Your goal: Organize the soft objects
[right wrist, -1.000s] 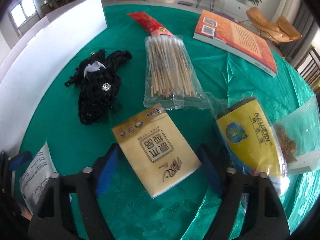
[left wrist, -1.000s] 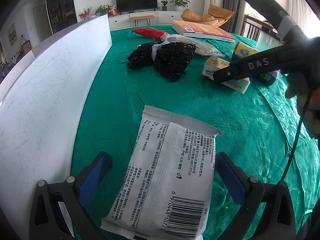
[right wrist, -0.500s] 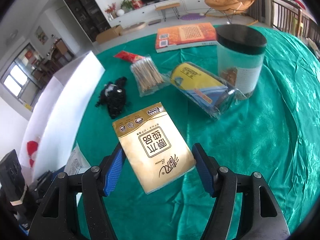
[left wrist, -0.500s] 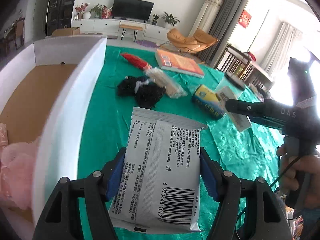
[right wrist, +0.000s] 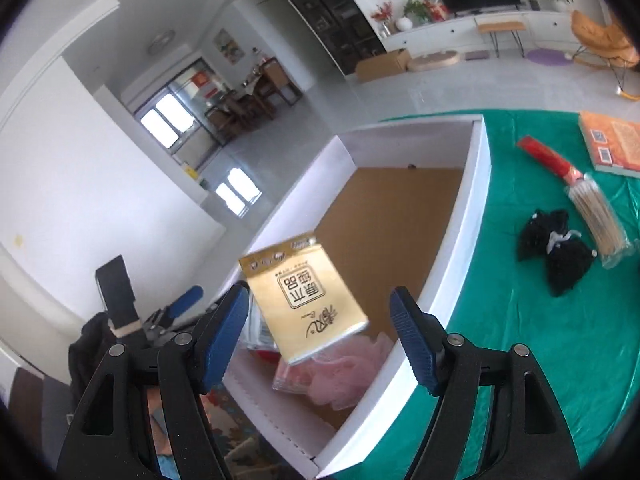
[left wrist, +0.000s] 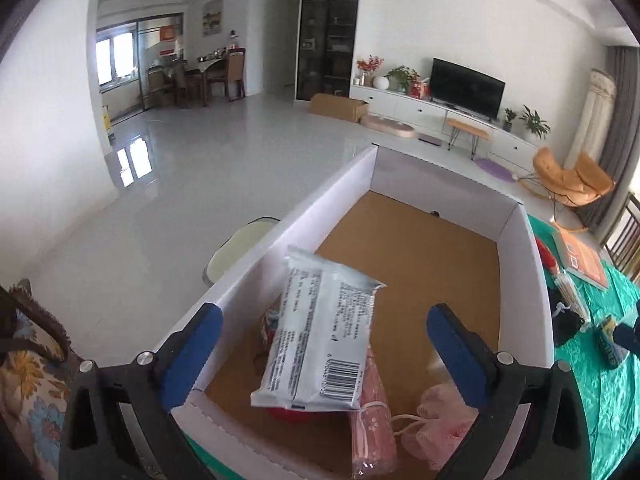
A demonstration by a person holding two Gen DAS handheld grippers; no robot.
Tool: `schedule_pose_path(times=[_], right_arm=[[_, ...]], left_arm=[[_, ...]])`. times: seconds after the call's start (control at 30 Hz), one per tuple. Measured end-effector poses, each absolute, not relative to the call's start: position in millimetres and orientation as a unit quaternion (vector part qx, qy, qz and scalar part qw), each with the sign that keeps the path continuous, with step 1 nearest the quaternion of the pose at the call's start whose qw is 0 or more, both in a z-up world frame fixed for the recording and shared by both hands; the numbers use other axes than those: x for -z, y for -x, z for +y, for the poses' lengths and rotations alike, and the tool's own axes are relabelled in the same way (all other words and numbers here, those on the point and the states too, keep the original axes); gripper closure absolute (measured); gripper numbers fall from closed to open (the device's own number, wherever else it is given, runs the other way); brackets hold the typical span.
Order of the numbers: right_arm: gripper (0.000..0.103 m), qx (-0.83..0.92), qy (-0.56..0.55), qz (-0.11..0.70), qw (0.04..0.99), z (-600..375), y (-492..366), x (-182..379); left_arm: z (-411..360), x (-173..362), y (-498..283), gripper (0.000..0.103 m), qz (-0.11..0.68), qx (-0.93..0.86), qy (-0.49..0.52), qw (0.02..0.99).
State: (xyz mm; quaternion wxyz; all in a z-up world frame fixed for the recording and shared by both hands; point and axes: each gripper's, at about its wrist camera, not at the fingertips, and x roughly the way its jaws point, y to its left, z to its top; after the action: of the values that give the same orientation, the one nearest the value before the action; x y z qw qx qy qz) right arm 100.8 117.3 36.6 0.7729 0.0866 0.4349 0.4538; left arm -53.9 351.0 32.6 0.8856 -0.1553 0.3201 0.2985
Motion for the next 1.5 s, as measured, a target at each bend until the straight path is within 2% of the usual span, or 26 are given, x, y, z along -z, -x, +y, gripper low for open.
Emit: schedule_pose_path(times=[0.17,0.37,0.47,0.63,0.8,0.9,1.5], right_arm=[[0.025,-0.345,-0.032,0.417,0.841,47.0,-108.1,13.2],[0.025,-0.162,0.065,0.413,0.894,-57.0,-117.9,80.3],[0.025,-0.114,0.068,0.417,0.899,-99.2,-122.4,99.7],[0.025,-0.073,0.066,0.415,0.904,-129.7,-118.6,115.5],[0.025,-0.059,0.046,0.42,0.904,-137.0,-122.6,118.8],[0.021,-0.057,0.024,0.428,0.902,-143.5,-125.3,118.5],[0.019,-0.053,0.025,0.428,0.902,-142.4,-126.6,120.0]], left_arm=[[310.9,-28.9,39.3,0.002,0.304,-0.241,0.157,0.908],[188.1,-42.2,-3.1,0.002,0.305,-0.061,0.111,0.944],[118.3,-20.9,-24.5,0.001,0.349,0.02,0.071,0.934],[44.0,52.2,-63.2,0.001,0.442,0.078,0.015,0.894],[43.1,91.5,-91.4,0.001,0.455,0.05,0.004,0.889],[57.9,106.6,-102.9,0.001,0.461,0.033,0.008,0.887],[57.7,110.1,-107.9,0.0,0.457,0.024,-0.008,0.889]])
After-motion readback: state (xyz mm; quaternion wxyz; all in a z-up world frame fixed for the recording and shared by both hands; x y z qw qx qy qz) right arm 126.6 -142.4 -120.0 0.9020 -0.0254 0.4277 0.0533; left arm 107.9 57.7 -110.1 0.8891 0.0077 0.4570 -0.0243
